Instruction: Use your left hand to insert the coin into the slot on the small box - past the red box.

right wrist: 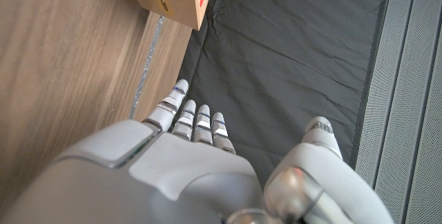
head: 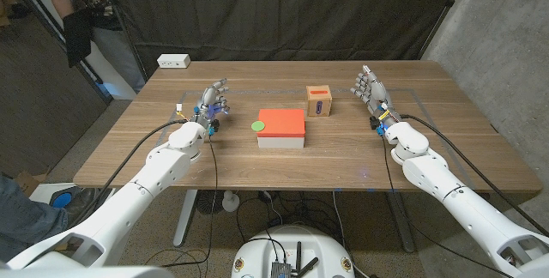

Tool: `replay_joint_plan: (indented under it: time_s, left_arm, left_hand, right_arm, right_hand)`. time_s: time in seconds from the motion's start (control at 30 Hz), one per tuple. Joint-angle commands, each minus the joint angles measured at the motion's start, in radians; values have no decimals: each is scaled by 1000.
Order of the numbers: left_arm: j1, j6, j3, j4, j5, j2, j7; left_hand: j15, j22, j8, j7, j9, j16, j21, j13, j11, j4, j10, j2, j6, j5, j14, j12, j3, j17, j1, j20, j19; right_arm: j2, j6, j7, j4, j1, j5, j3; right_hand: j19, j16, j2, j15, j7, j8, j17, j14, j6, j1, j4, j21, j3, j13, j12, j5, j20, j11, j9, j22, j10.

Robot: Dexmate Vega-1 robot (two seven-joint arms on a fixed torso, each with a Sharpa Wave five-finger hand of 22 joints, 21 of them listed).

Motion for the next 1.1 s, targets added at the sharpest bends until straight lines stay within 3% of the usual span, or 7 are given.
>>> replay_joint_plan:
  time_s: [0.03, 0.23, 0.43, 0.8, 1.1]
  left_arm:
    - [21, 14, -7, -27, -27, 5, -7]
    - [43, 2, -20, -41, -61, -15, 1]
    - [68, 73, -40, -104, -109, -6, 46]
    - [96, 208, -75, -197, -191, 14, 156]
    - [96, 332, -90, -265, -243, 68, 197]
  left_hand:
    - [0, 11, 0, 0, 2, 10, 8, 3, -3, 0, 7, 0, 22, 6, -4, 18, 17, 2, -9, -10, 3]
    - [0, -38, 5, 3, 3, -11, -26, -21, -1, -20, 7, 0, 61, 11, -16, 42, 52, -71, 27, -8, 2]
    - [0, -93, 25, -21, 6, 7, -43, -37, 0, -30, 12, 16, 143, 22, 5, 78, 77, -126, 122, -11, 21]
    - [0, -123, 61, -46, 16, 73, -36, -72, 5, -35, 18, -7, 271, 34, 8, 143, 77, -180, 289, -10, 28]
    - [2, -133, 80, -63, 21, 131, -19, -114, 9, -32, 20, -16, 334, 39, 15, 182, 62, -203, 406, -10, 35]
  right_arm:
    - [-8, -3, -6, -16, -9, -4, 4]
    - [-7, 2, -11, -20, -16, -5, 5]
    - [-8, 3, -15, -30, -24, -4, 8]
    - [-11, 5, -29, -56, -38, -10, 11]
    - [-16, -1, -39, -81, -52, -12, 13]
  right_hand:
    - [5, 7, 1, 3, 43, 4, -1, 8, 9, 13, -2, 2, 5, 1, 4, 5, 3, 6, 4, 6, 7]
    - [6, 7, 5, 0, 38, 5, -3, 8, 11, 19, -4, 2, 8, -4, 6, 4, 3, 0, 4, 6, 14]
    - [10, 8, 7, -3, 34, 4, -6, 10, 12, 24, -7, 3, 10, -8, 6, 4, 2, -3, 4, 6, 17]
    - [12, 8, 11, -1, 33, 4, -10, 13, 12, 33, -10, 3, 15, -14, 5, 3, 1, -4, 5, 6, 18]
    - [13, 9, 12, -2, 32, 3, -13, 14, 12, 38, -12, 2, 17, -19, 5, 2, 2, -3, 5, 6, 20]
